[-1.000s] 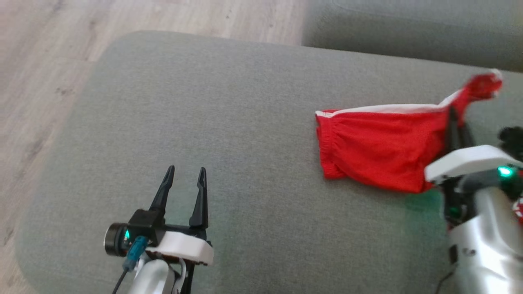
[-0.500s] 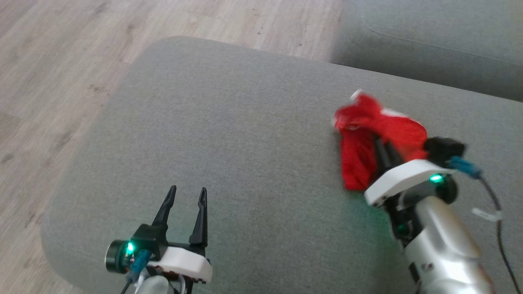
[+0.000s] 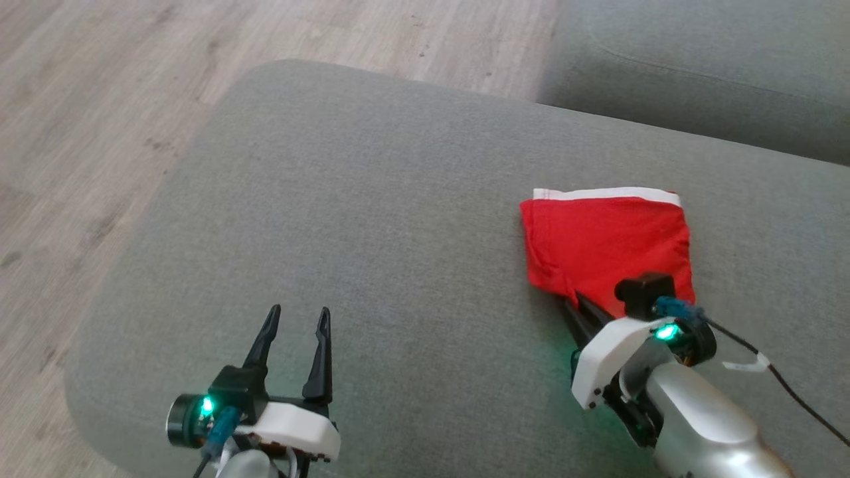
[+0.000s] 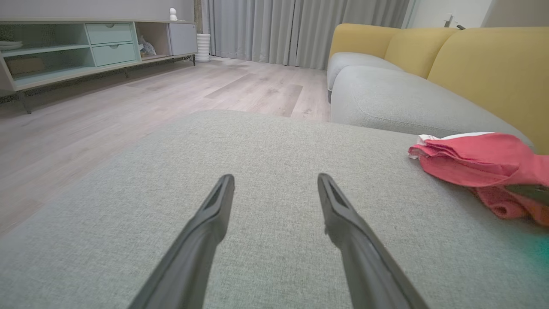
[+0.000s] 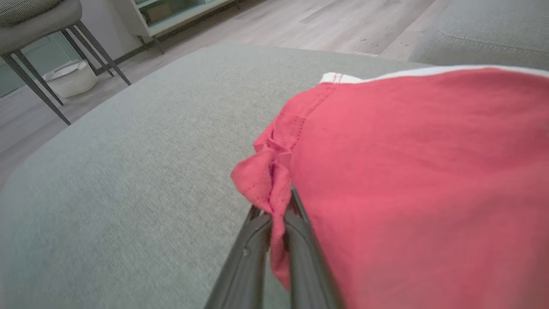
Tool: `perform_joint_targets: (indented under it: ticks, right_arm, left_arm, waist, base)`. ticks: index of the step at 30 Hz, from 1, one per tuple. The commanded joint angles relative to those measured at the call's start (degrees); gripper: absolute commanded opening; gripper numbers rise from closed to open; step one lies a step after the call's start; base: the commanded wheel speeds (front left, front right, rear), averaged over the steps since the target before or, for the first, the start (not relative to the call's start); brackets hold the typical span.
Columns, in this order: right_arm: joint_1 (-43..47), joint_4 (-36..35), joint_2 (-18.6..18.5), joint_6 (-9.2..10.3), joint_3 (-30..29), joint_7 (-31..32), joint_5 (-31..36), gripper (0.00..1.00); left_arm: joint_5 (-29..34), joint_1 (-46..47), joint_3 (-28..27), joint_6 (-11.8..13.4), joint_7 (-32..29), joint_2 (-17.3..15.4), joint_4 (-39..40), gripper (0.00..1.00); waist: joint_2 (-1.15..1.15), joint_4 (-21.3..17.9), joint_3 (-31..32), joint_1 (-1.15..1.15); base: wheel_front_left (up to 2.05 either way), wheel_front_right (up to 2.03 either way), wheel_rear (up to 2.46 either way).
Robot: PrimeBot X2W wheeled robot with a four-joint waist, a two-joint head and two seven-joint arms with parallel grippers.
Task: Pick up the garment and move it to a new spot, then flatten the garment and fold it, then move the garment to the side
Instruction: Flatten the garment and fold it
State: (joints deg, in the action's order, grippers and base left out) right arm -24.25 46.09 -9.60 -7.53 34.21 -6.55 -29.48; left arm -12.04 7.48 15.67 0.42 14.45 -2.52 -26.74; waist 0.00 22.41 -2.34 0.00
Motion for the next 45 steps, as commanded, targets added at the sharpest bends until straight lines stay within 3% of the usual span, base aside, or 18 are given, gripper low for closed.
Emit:
perform_joint_targets:
  ticks: [1,4,9,14,16,18,19,23,28,35,36,37,38,45]
  right_arm:
    - [-3.0,-0.9,-0.3,0.04,1.4,-0.8,0.2,1.0]
    - [-3.6,-0.1,-0.9,0.04,2.3,-3.1,0.6,1.0]
    - [-4.0,-0.9,-1.7,0.04,-1.5,-7.1,0.6,1.0]
    - [-1.7,-4.8,-3.0,0.04,-8.9,-8.3,4.6,1.0]
    - [0.2,-8.5,-3.0,0.04,-14.5,-8.4,7.7,1.0]
    - [3.5,-13.0,-2.1,0.04,-21.2,-8.4,11.6,1.0]
    - [3.5,-13.0,-2.1,0.04,-21.2,-8.4,11.6,1.0]
    - [11.8,-21.8,2.6,0.04,-30.0,-8.4,19.4,1.0]
    - [18.8,-27.2,5.8,0.04,-33.8,-8.4,24.1,1.0]
    - [18.9,-28.3,6.6,0.04,-34.7,-8.4,25.5,1.0]
    - [18.3,-28.2,6.7,0.04,-34.5,-8.4,25.7,0.88]
    - [17.6,-28.0,6.7,0.04,-34.4,-8.3,25.8,0.05]
    - [16.6,-27.8,6.7,0.04,-34.1,-8.1,25.6,0.0]
    - [6.0,-24.2,6.7,0.04,-32.4,-3.7,27.2,0.0]
  left_arm:
    - [0.3,1.2,-1.9,-0.1,0.5,-0.4,1.6,1.0]
    - [0.7,1.9,-1.8,-0.3,0.5,-0.4,2.2,1.0]
    - [0.9,2.6,-2.9,-0.3,0.5,-0.4,4.2,1.0]
    - [1.2,2.8,-4.4,-0.3,0.5,-0.4,6.1,1.0]
    - [1.2,2.7,-5.0,-0.3,0.5,-0.4,7.0,1.0]
    - [1.3,2.6,-5.7,-0.1,0.5,-0.4,8.2,1.0]
    - [1.3,2.6,-5.7,-0.1,0.5,-0.4,8.2,1.0]
    - [1.1,0.9,-6.8,0.8,0.5,-0.4,10.2,1.0]
    - [-0.2,-1.4,-6.4,1.5,0.5,-0.4,11.4,1.0]
    - [-0.6,-0.7,-5.0,1.3,0.5,-0.4,11.6,1.0]
    - [-0.6,-0.4,-4.7,1.2,0.5,-0.4,11.5,1.0]
    - [-0.6,0.0,-4.5,1.0,0.5,-0.4,11.5,1.0]
    - [-0.7,0.5,-4.3,0.9,0.5,-0.4,11.5,1.0]
    - [-1.9,3.7,-2.7,0.7,0.5,-0.4,12.3,1.0]
  waist:
    - [0.0,-0.6,0.1,0.0]
    - [0.0,-1.7,0.3,0.0]
    - [0.0,-4.9,0.9,0.0]
    - [0.0,-9.0,1.7,0.0]
    - [0.0,-10.5,1.8,0.0]
    - [0.0,-11.7,1.9,0.0]
    - [0.0,-11.7,1.9,0.0]
    - [0.0,-13.8,2.0,0.0]
    - [0.0,-15.2,1.7,0.0]
    - [0.0,-14.3,-0.4,0.0]
    - [0.0,-13.9,-1.0,0.0]
    - [0.0,-13.4,-1.6,0.0]
    - [0.0,-12.9,-2.4,0.0]
    - [0.0,-8.6,-9.7,0.0]
  base:
    - [0.0,0.0,0.0]
    - [0.0,0.0,0.0]
    - [0.0,0.0,0.0]
    - [0.0,0.0,0.0]
    - [0.0,0.0,0.0]
    - [0.0,0.0,0.0]
    - [0.0,0.0,0.0]
    - [0.0,0.0,0.0]
    - [0.0,0.0,0.0]
    - [0.0,0.0,0.0]
    - [0.0,0.0,0.0]
    - [0.0,0.0,0.0]
    - [0.0,0.0,0.0]
    - [0.0,0.0,0.0]
